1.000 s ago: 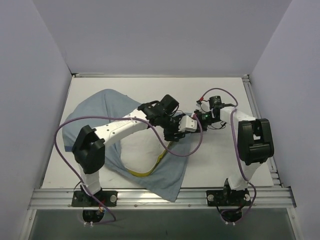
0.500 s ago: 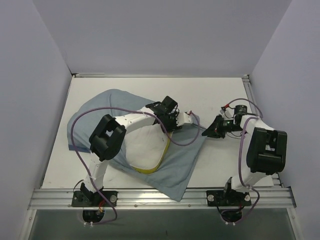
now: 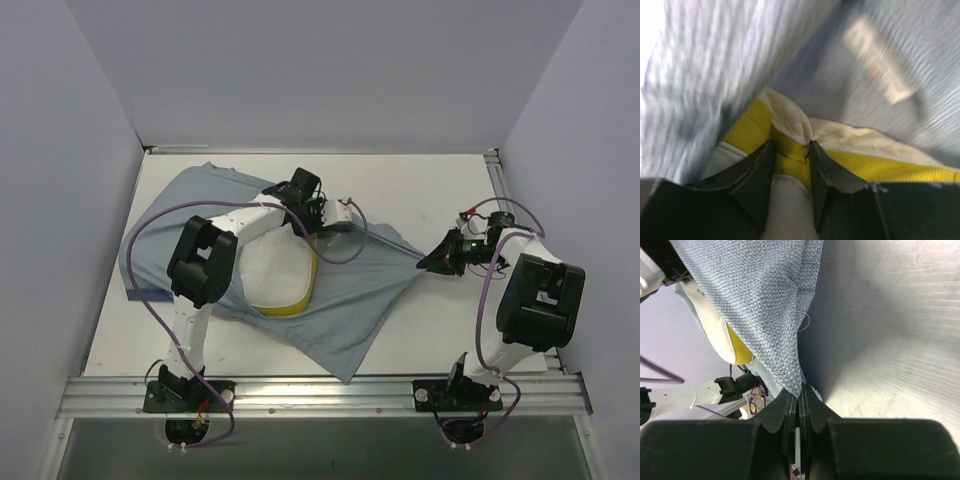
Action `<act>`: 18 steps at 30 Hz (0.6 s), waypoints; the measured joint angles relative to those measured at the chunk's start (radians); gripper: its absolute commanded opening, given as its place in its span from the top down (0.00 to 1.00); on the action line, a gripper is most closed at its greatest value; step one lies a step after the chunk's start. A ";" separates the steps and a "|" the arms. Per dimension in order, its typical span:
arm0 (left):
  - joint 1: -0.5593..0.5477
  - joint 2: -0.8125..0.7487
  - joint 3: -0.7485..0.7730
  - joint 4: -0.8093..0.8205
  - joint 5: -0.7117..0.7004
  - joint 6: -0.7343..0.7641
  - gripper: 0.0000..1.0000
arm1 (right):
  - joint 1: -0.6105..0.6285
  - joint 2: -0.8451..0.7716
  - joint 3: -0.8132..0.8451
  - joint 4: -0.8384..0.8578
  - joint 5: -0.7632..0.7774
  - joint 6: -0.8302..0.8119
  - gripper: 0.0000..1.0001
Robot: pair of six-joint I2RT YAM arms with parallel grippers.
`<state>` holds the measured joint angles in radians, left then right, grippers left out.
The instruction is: Put the pillow into the pillowcase
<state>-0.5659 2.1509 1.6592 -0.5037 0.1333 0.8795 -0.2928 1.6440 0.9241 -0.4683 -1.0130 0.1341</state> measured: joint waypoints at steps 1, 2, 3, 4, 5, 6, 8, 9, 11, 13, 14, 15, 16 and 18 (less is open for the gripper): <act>0.008 0.000 0.000 0.000 0.007 0.025 0.57 | -0.011 0.002 0.012 -0.016 -0.005 -0.011 1.00; 0.016 0.000 0.000 0.000 0.015 0.049 0.57 | -0.023 0.004 0.024 -0.028 -0.009 -0.023 1.00; 0.023 -0.002 0.000 0.000 0.026 0.077 0.57 | -0.036 0.007 0.037 -0.042 -0.012 -0.034 1.00; 0.030 -0.004 0.000 0.000 0.035 0.106 0.56 | -0.050 0.013 0.051 -0.059 -0.016 -0.044 1.00; 0.037 -0.009 -0.001 0.000 0.047 0.138 0.55 | -0.064 0.022 0.068 -0.075 -0.018 -0.053 1.00; 0.044 -0.016 -0.002 -0.002 0.060 0.165 0.51 | -0.077 0.031 0.082 -0.085 -0.018 -0.059 1.00; 0.054 -0.034 -0.002 -0.018 0.097 0.205 0.46 | -0.093 0.051 0.112 -0.108 -0.021 -0.066 1.00; 0.055 -0.045 -0.002 -0.034 0.115 0.211 0.43 | -0.097 0.059 0.126 -0.116 -0.021 -0.066 1.00; 0.049 -0.072 0.002 -0.075 0.152 0.208 0.37 | -0.091 0.070 0.145 -0.127 -0.016 -0.062 1.00; 0.024 -0.100 0.007 -0.111 0.168 0.177 0.33 | -0.064 0.076 0.164 -0.126 0.006 -0.049 1.00; 0.002 -0.115 0.010 -0.128 0.174 0.154 0.32 | -0.039 0.084 0.179 -0.124 0.016 -0.040 1.00; -0.026 -0.128 0.015 -0.145 0.176 0.121 0.31 | -0.018 0.093 0.192 -0.117 0.025 -0.030 1.00; -0.058 -0.138 0.022 -0.163 0.179 0.084 0.30 | 0.014 0.113 0.216 -0.103 0.039 -0.014 1.00; -0.140 -0.154 0.035 -0.198 0.200 -0.010 0.30 | 0.067 0.162 0.267 -0.077 0.055 0.023 1.00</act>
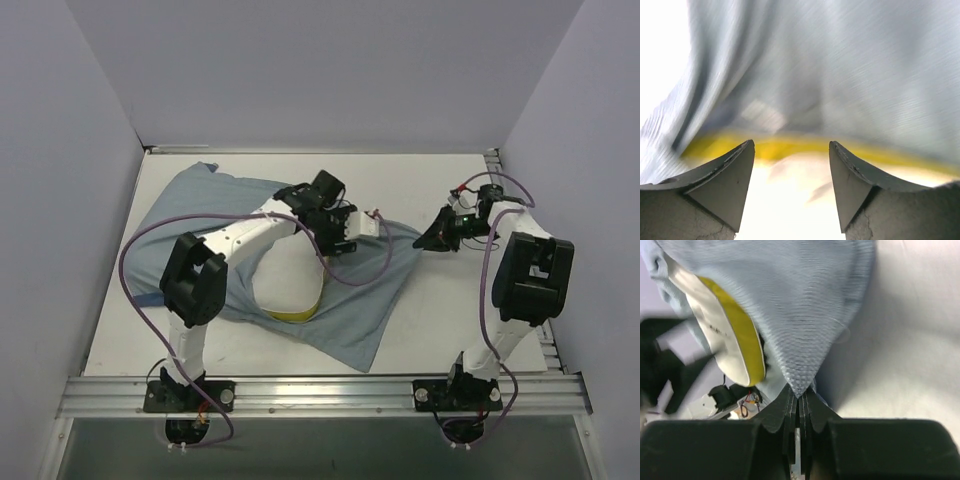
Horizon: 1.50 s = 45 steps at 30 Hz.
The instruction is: Put the pillow into the pillowcase
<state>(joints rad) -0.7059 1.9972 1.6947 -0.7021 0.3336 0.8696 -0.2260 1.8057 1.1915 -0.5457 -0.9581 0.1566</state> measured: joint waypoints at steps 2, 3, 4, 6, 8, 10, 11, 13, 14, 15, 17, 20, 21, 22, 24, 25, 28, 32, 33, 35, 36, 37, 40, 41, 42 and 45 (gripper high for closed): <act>-0.071 -0.007 0.003 -0.021 0.028 -0.073 0.30 | 0.046 0.060 0.066 0.036 0.012 0.040 1.00; -0.101 -0.009 0.003 -0.032 0.039 -0.105 0.30 | 0.065 0.089 0.099 0.053 0.017 0.059 1.00; -0.123 -0.010 0.000 -0.042 0.047 -0.133 0.30 | 0.079 0.115 0.133 0.064 0.019 0.079 1.00; -0.142 -0.018 -0.026 -0.051 0.056 -0.180 0.32 | 0.093 0.156 0.196 0.082 0.029 0.111 1.00; -0.136 -0.029 -0.077 -0.055 0.037 -0.215 0.33 | 0.094 0.190 0.270 0.082 0.041 0.136 0.95; -0.119 -0.030 -0.124 -0.061 0.010 -0.241 0.34 | 0.088 0.222 0.353 0.094 0.057 0.165 0.74; -0.108 -0.028 -0.145 -0.061 -0.004 -0.251 0.35 | 0.082 0.233 0.385 0.098 0.062 0.178 0.42; -0.083 -0.020 -0.164 -0.059 -0.019 -0.274 0.35 | 0.072 0.239 0.415 0.102 0.074 0.187 0.23; -0.073 -0.015 -0.164 -0.054 -0.023 -0.287 0.35 | 0.068 0.234 0.412 0.100 0.076 0.187 0.06; -0.066 -0.011 -0.163 -0.049 -0.026 -0.296 0.35 | 0.066 0.226 0.392 0.101 0.082 0.186 0.00; -0.055 0.000 -0.154 -0.043 -0.036 -0.317 0.35 | 0.061 0.194 0.298 0.093 0.100 0.167 0.00; -0.043 0.030 -0.127 -0.032 -0.042 -0.343 0.35 | 0.084 0.151 0.128 0.035 0.142 0.130 0.00; -0.041 0.039 -0.119 -0.026 -0.042 -0.349 0.35 | 0.100 0.148 0.082 0.014 0.155 0.117 0.00; -0.039 0.048 -0.113 -0.021 -0.042 -0.356 0.35 | 0.119 0.148 0.040 0.002 0.172 0.103 0.00; -0.037 0.061 -0.105 -0.010 -0.042 -0.367 0.35 | 0.164 0.147 -0.008 -0.044 0.164 0.101 0.00; -0.037 0.064 -0.103 -0.004 -0.042 -0.370 0.35 | 0.189 0.143 -0.017 -0.058 0.165 0.096 0.00; -0.037 0.071 -0.100 0.005 -0.039 -0.383 0.35 | 0.258 0.146 -0.018 -0.061 0.159 0.101 0.00; -0.035 0.071 -0.099 0.021 -0.029 -0.392 0.35 | 0.320 0.177 -0.017 0.011 0.090 0.155 0.72; -0.034 0.071 -0.099 0.023 -0.029 -0.391 0.35 | 0.327 0.195 -0.013 0.042 0.069 0.166 0.90; -0.034 0.071 -0.099 0.025 -0.035 -0.378 0.36 | 0.333 0.235 -0.011 0.111 0.053 0.192 1.00; -0.034 0.071 -0.100 0.025 -0.040 -0.366 0.36 | 0.330 0.245 -0.012 0.124 0.050 0.196 1.00; -0.035 0.071 -0.102 0.025 -0.049 -0.354 0.38 | 0.323 0.249 -0.016 0.140 0.045 0.200 1.00; -0.035 0.055 -0.146 0.040 -0.087 -0.299 0.42 | 0.270 0.208 -0.071 0.176 0.035 0.192 1.00; -0.034 0.045 -0.169 0.046 -0.101 -0.277 0.44 | 0.240 0.182 -0.092 0.176 0.033 0.185 1.00; -0.032 0.035 -0.195 0.057 -0.113 -0.254 0.45 | 0.203 0.155 -0.110 0.166 0.028 0.179 1.00; -0.011 0.000 -0.272 0.117 -0.126 -0.198 0.49 | 0.102 0.098 -0.122 0.111 -0.003 0.138 1.00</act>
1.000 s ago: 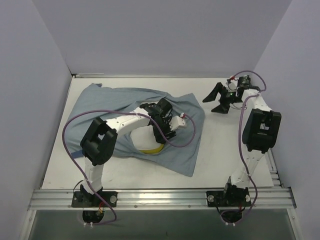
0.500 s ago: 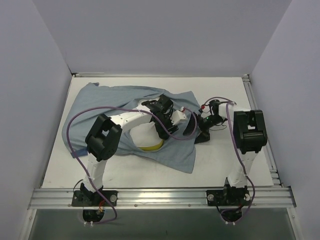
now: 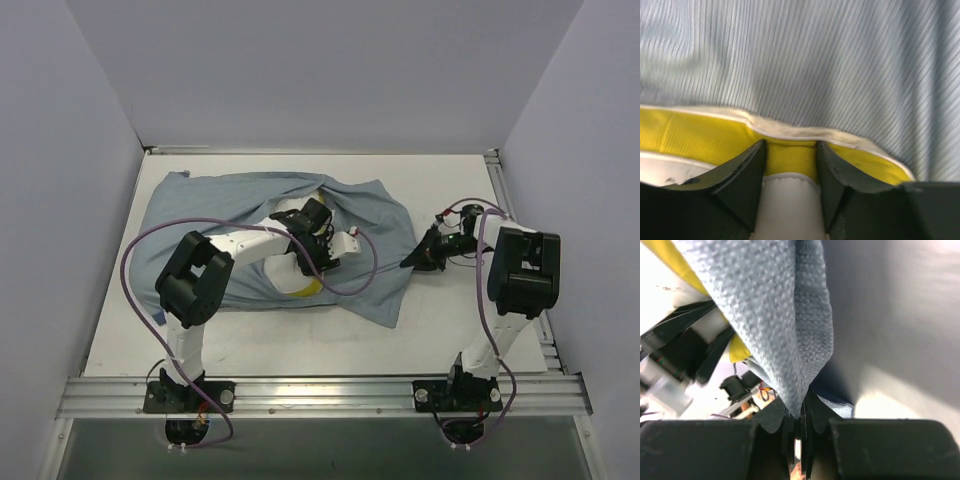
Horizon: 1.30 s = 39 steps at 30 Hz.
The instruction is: Put the pillow into the pillowcase
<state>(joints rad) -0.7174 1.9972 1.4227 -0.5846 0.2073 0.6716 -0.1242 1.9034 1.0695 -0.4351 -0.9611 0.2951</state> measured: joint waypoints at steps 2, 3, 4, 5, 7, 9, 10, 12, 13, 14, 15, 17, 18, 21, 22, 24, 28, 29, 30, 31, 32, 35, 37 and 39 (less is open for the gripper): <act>0.023 -0.023 -0.037 0.035 0.005 0.031 0.51 | -0.044 -0.019 0.000 -0.034 -0.013 -0.035 1.00; 0.040 -0.032 -0.052 0.045 0.009 0.047 0.52 | -0.066 -0.024 0.000 -0.055 -0.018 -0.057 1.00; 0.059 -0.039 -0.063 0.049 0.010 0.061 0.53 | -0.084 -0.024 0.000 -0.073 -0.024 -0.074 1.00; 0.080 -0.043 -0.073 0.055 0.011 0.077 0.53 | -0.097 -0.024 0.000 -0.088 -0.027 -0.089 1.00; 0.127 -0.047 -0.089 0.056 0.018 0.110 0.55 | -0.124 -0.024 0.000 -0.124 -0.036 -0.123 1.00; 0.173 -0.054 -0.102 0.055 0.029 0.151 0.55 | -0.147 -0.024 0.000 -0.156 -0.049 -0.157 1.00; 0.191 -0.060 -0.110 0.053 0.033 0.172 0.55 | -0.157 -0.024 0.000 -0.170 -0.054 -0.173 1.00; 0.216 -0.076 -0.124 0.039 0.034 0.216 0.56 | -0.172 -0.025 0.000 -0.196 -0.066 -0.199 1.00; 0.221 -0.079 -0.125 0.030 0.037 0.232 0.54 | -0.179 -0.025 0.000 -0.208 -0.071 -0.211 1.00; 0.222 -0.081 -0.124 0.021 0.041 0.238 0.53 | -0.183 -0.025 0.000 -0.217 -0.076 -0.221 1.00; 0.220 -0.083 -0.121 0.012 0.044 0.242 0.50 | -0.185 -0.026 0.000 -0.225 -0.079 -0.229 1.00; 0.199 -0.086 -0.105 -0.018 0.047 0.237 0.43 | -0.178 -0.030 -0.005 -0.230 -0.090 -0.246 1.00; 0.179 -0.089 -0.094 -0.037 0.047 0.224 0.40 | -0.171 -0.034 -0.009 -0.230 -0.093 -0.252 1.00; 0.069 -0.108 -0.049 -0.104 0.045 0.151 0.34 | -0.114 -0.041 -0.020 -0.230 -0.108 -0.268 1.00; 0.024 -0.116 -0.032 -0.124 0.047 0.127 0.33 | -0.091 -0.042 -0.022 -0.227 -0.118 -0.271 1.00; -0.055 -0.133 0.000 -0.152 0.064 0.076 0.31 | -0.039 -0.043 -0.023 -0.221 -0.143 -0.274 1.00; -0.122 -0.195 0.037 -0.200 0.117 -0.057 0.31 | 0.063 -0.045 -0.023 -0.199 -0.187 -0.269 1.00; -0.111 -0.213 0.045 -0.208 0.122 -0.098 0.31 | 0.085 -0.047 -0.023 -0.196 -0.195 -0.268 1.00; -0.090 -0.233 0.054 -0.214 0.132 -0.145 0.31 | 0.101 -0.050 -0.023 -0.192 -0.200 -0.267 1.00; -0.062 -0.254 0.059 -0.218 0.141 -0.188 0.31 | 0.113 -0.054 -0.023 -0.190 -0.204 -0.267 1.00; -0.025 -0.275 0.064 -0.224 0.145 -0.232 0.31 | 0.120 -0.060 -0.023 -0.187 -0.207 -0.267 1.00; 0.121 -0.346 0.071 -0.230 0.107 -0.334 0.31 | 0.135 -0.079 -0.023 -0.181 -0.211 -0.267 1.00; 0.200 -0.385 0.070 -0.236 0.034 -0.359 0.31 | 0.144 -0.094 -0.023 -0.179 -0.211 -0.267 1.00; 0.247 -0.416 0.064 -0.239 -0.040 -0.365 0.31 | 0.153 -0.111 -0.023 -0.178 -0.211 -0.269 1.00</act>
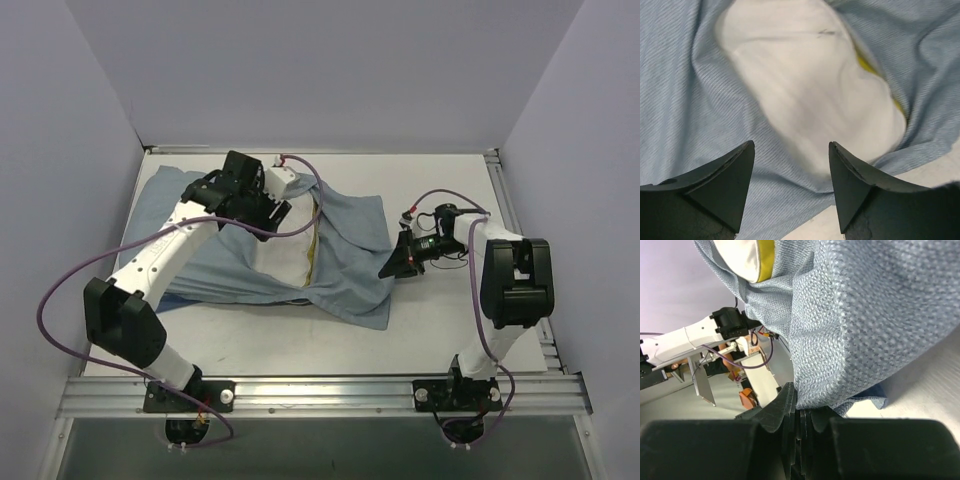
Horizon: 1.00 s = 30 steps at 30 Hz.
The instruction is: Put the pillow into the pillowcase
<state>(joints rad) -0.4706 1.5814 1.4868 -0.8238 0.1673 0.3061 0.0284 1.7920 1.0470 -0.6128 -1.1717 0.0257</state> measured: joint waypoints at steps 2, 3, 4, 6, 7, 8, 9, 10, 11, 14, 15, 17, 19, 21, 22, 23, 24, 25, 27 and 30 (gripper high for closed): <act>0.028 -0.014 -0.014 -0.005 -0.059 0.000 0.30 | 0.002 -0.016 0.000 0.000 0.000 -0.002 1.00; 0.037 -0.014 -0.023 -0.004 -0.078 0.001 0.30 | 0.005 -0.023 0.000 0.000 0.000 -0.002 1.00; 0.044 -0.009 -0.035 -0.004 -0.100 0.001 0.30 | 0.006 -0.029 0.000 -0.001 0.000 -0.002 1.00; 0.061 0.017 -0.051 -0.012 -0.135 0.001 0.30 | 0.007 -0.037 0.000 -0.002 0.000 -0.009 1.00; 0.069 0.037 -0.055 -0.013 -0.147 0.000 0.30 | 0.007 -0.039 0.000 -0.003 0.000 -0.013 1.00; 0.076 0.061 -0.056 -0.013 -0.158 0.000 0.32 | 0.007 -0.040 0.000 -0.006 0.000 -0.020 1.00; 0.084 0.086 -0.056 -0.012 -0.168 0.000 0.33 | 0.007 -0.040 0.000 -0.009 0.000 -0.026 1.00; 0.089 0.111 -0.056 -0.011 -0.178 0.000 0.35 | 0.007 -0.040 -0.001 -0.011 0.000 -0.029 1.00; 0.096 0.140 -0.056 -0.011 -0.192 0.000 0.43 | 0.007 -0.040 -0.003 -0.013 0.000 -0.032 1.00; 0.109 0.200 -0.053 -0.011 -0.200 0.005 0.77 | 0.008 -0.047 -0.014 -0.021 0.000 -0.043 1.00; 0.111 0.214 -0.047 -0.013 -0.187 0.011 0.94 | 0.011 -0.051 -0.018 -0.024 0.001 -0.047 1.00; 0.110 0.232 -0.022 -0.023 -0.130 0.019 1.00 | 0.014 -0.055 -0.019 -0.031 0.000 -0.052 1.00; 0.090 0.236 0.020 -0.036 -0.047 0.025 1.00 | 0.022 -0.055 -0.019 -0.031 0.001 -0.053 1.00; 0.039 0.236 0.089 -0.057 0.048 0.022 1.00 | 0.034 -0.055 -0.018 -0.031 0.001 -0.052 1.00; -0.001 0.236 0.121 -0.058 0.098 0.015 1.00 | 0.040 -0.055 -0.018 -0.031 0.001 -0.051 1.00; -0.047 0.236 0.150 -0.056 0.152 0.011 1.00 | 0.048 -0.055 -0.018 -0.031 0.001 -0.049 1.00; -0.100 0.235 0.172 -0.052 0.206 0.009 1.00 | 0.055 -0.055 -0.018 -0.031 0.001 -0.045 1.00; -0.154 0.235 0.183 -0.040 0.255 0.010 1.00 | 0.061 -0.055 -0.016 -0.031 0.001 -0.042 1.00; -0.248 0.241 0.183 -0.017 0.330 0.013 1.00 | 0.067 -0.055 -0.014 -0.030 0.001 -0.037 1.00; -0.309 0.275 0.122 0.013 0.407 0.016 0.80 | 0.071 -0.055 -0.010 -0.031 0.001 -0.031 1.00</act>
<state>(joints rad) -0.7795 1.8561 1.6089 -0.8104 0.5747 0.3218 0.0998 1.7367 1.0367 -0.6434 -1.1709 -0.0048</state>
